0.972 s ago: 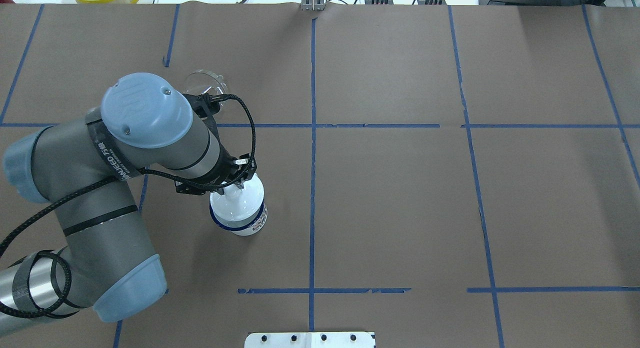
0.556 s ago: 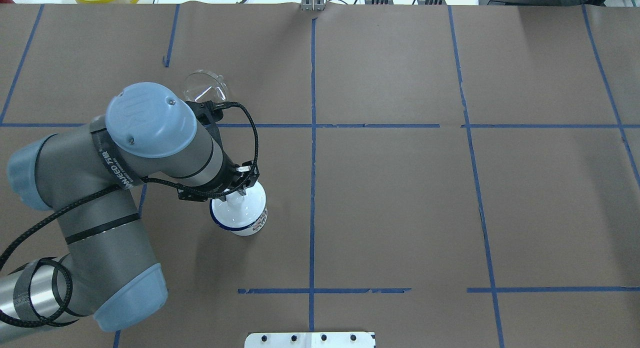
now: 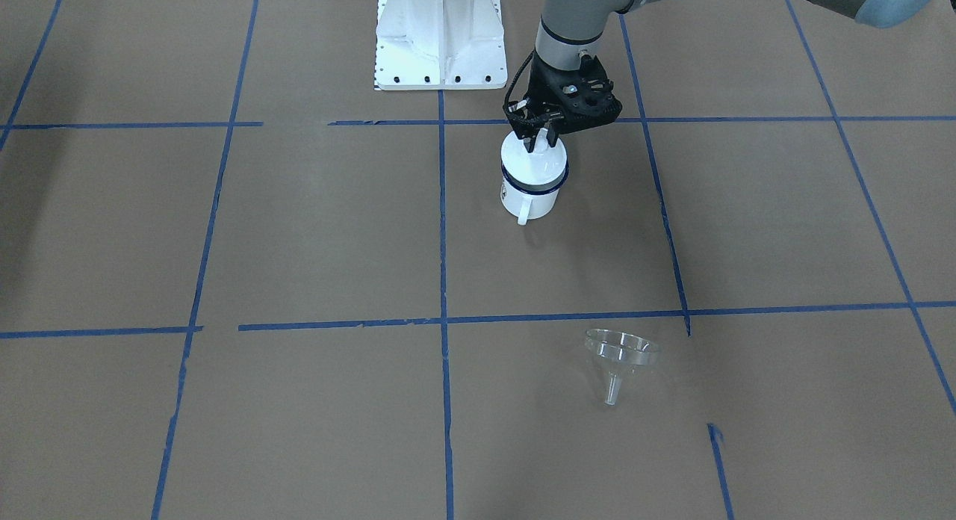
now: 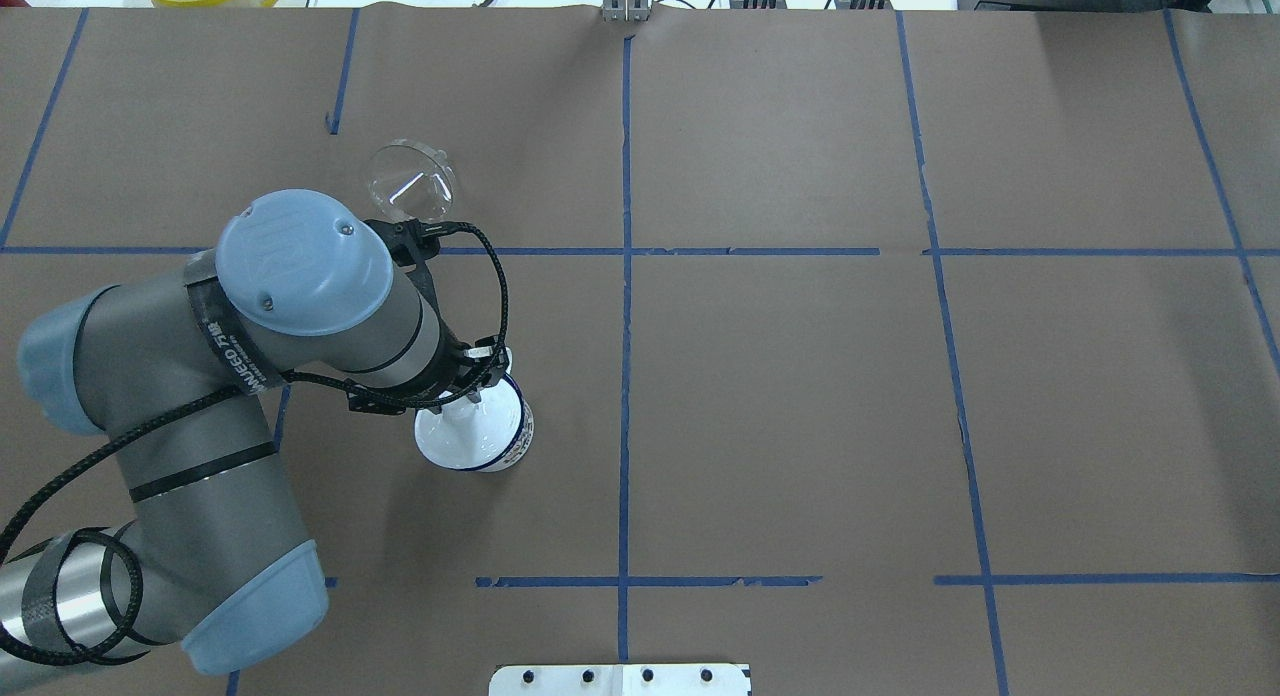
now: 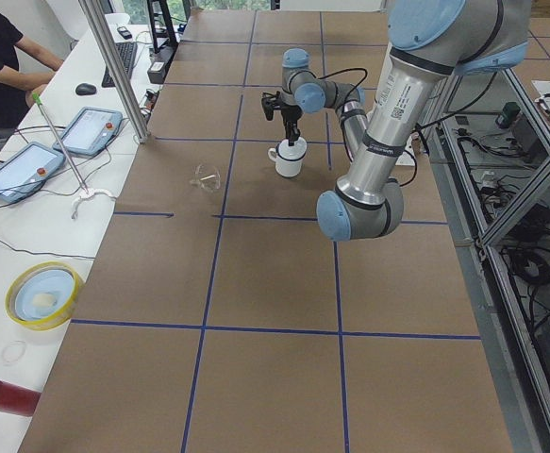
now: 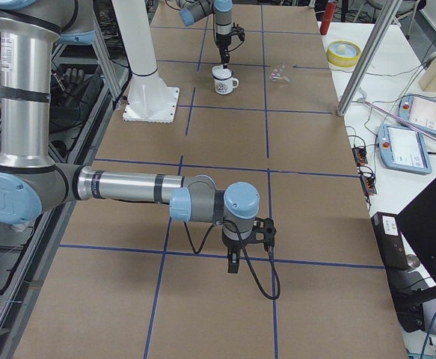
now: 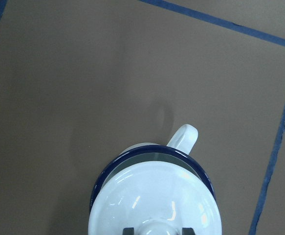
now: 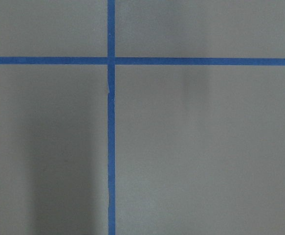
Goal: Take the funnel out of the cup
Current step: 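Lower the lid onto the mug opening and hold it seated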
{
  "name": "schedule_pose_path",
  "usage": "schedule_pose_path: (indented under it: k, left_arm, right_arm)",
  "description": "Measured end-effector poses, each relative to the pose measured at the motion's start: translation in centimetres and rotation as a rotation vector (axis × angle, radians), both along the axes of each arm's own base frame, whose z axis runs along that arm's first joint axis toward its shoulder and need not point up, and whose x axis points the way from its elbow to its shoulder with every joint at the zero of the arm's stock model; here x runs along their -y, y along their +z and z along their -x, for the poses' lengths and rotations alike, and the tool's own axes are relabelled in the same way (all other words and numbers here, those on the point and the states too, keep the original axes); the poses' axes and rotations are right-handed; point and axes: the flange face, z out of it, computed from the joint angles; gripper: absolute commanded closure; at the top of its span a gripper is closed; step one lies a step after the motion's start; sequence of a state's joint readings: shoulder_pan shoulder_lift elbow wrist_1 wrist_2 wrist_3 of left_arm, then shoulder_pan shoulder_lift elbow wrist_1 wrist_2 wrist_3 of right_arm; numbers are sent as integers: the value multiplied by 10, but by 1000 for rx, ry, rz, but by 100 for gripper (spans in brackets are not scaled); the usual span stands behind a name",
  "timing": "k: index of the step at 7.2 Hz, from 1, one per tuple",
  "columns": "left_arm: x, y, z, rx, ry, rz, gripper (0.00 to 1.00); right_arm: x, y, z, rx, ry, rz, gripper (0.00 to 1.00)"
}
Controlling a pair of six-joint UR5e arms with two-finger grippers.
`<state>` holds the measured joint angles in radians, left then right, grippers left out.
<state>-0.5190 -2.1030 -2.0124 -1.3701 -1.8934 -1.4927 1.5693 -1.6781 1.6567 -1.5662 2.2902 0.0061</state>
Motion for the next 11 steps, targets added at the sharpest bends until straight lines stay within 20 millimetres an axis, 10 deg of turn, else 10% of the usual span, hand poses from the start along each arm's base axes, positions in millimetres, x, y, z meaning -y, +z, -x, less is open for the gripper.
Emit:
schedule_pose_path:
  k: [11]
  left_arm:
    - [-1, -10, 7, -10, -13, 6, 100]
  right_arm:
    - [0, 0, 0, 0, 0, 0, 0]
